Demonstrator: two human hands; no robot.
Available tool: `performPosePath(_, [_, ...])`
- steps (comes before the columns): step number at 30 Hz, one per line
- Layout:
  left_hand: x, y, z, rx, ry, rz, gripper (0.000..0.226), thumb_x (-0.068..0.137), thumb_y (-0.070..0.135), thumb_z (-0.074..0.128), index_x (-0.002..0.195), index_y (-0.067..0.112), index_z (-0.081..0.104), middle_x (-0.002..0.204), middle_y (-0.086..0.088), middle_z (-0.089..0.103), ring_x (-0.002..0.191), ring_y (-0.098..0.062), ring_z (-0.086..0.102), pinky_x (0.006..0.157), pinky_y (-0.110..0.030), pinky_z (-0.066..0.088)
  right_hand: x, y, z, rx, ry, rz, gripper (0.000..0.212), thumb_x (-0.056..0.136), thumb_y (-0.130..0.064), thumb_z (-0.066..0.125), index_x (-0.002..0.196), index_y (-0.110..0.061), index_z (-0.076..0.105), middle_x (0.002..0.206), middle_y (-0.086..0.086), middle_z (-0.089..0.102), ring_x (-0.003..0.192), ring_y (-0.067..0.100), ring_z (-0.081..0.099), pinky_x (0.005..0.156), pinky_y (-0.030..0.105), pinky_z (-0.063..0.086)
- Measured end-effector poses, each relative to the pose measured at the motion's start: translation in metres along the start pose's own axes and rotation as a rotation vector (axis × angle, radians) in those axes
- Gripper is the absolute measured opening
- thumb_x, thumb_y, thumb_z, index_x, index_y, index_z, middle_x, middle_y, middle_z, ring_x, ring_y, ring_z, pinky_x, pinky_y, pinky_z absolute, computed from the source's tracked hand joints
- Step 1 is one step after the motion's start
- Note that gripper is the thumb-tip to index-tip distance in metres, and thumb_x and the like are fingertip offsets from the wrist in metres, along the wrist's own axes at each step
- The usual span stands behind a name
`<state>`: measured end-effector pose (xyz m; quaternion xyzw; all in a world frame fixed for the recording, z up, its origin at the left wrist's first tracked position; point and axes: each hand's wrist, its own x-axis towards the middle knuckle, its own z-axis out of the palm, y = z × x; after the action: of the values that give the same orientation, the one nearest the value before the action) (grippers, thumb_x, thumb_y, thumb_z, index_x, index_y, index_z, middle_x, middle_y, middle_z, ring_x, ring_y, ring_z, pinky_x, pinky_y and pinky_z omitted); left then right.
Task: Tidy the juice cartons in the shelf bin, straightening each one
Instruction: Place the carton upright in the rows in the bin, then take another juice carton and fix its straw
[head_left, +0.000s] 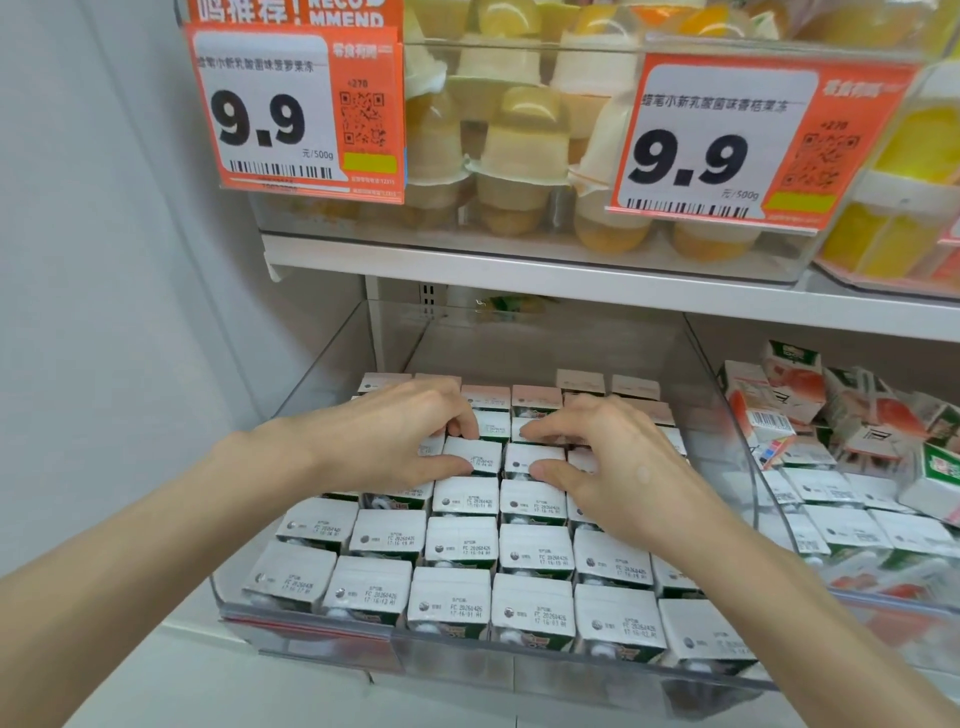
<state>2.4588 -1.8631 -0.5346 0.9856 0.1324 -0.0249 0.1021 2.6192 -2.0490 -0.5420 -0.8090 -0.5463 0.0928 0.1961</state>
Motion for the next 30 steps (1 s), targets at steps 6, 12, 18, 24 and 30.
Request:
performPosePath(6, [0.002,0.002,-0.003,0.001,-0.025,0.043,0.030,0.104,0.050,0.057,0.129,0.033,0.053,0.120,0.020,0.047,0.125,-0.006,0.049,0.105,-0.025,0.041,0.006,-0.017,0.010,0.045,0.050,-0.096,0.049,0.097,-0.058,0.065,0.143,-0.041,0.061,0.140,-0.017,0.055,0.138,0.006,0.037,0.109,0.023,0.031])
performPosePath(12, [-0.012,0.006,-0.011,-0.046,0.069,0.069,0.019,0.106,0.045,0.053,0.120,0.032,0.050,0.119,0.017,0.047,0.123,-0.001,0.050,0.108,-0.031,0.042,0.011,-0.023,0.012,0.071,0.018,-0.142,0.048,0.098,-0.051,0.068,0.143,-0.040,0.059,0.134,-0.019,0.061,0.133,0.005,0.044,0.107,0.022,0.031])
performPosePath(18, [-0.029,0.006,-0.002,-0.467,0.351,0.017,0.046,0.090,0.052,0.072,0.128,0.033,0.055,0.120,0.021,0.066,0.122,-0.003,0.060,0.098,-0.029,0.051,0.008,-0.021,0.010,0.328,0.196,-0.155,0.037,0.093,-0.039,0.078,0.129,-0.043,0.069,0.112,-0.022,0.068,0.109,-0.002,0.060,0.090,0.017,0.047])
performPosePath(24, [-0.039,0.008,0.008,-0.649,0.397,-0.046,0.050,0.081,0.038,0.085,0.126,0.030,0.064,0.121,0.017,0.074,0.119,-0.006,0.068,0.105,-0.036,0.054,0.002,-0.028,0.009,0.552,0.318,-0.177,0.043,0.087,-0.032,0.084,0.128,-0.038,0.072,0.108,-0.020,0.072,0.109,0.008,0.066,0.098,0.035,0.055])
performPosePath(30, [-0.046,0.015,0.011,-0.940,0.432,-0.105,0.040,0.085,0.024,0.079,0.123,0.018,0.067,0.119,0.006,0.078,0.107,-0.015,0.077,0.098,-0.030,0.060,0.001,-0.033,0.005,0.827,0.301,-0.122,0.051,0.081,-0.024,0.088,0.129,-0.026,0.070,0.110,-0.012,0.076,0.102,0.010,0.074,0.095,0.026,0.059])
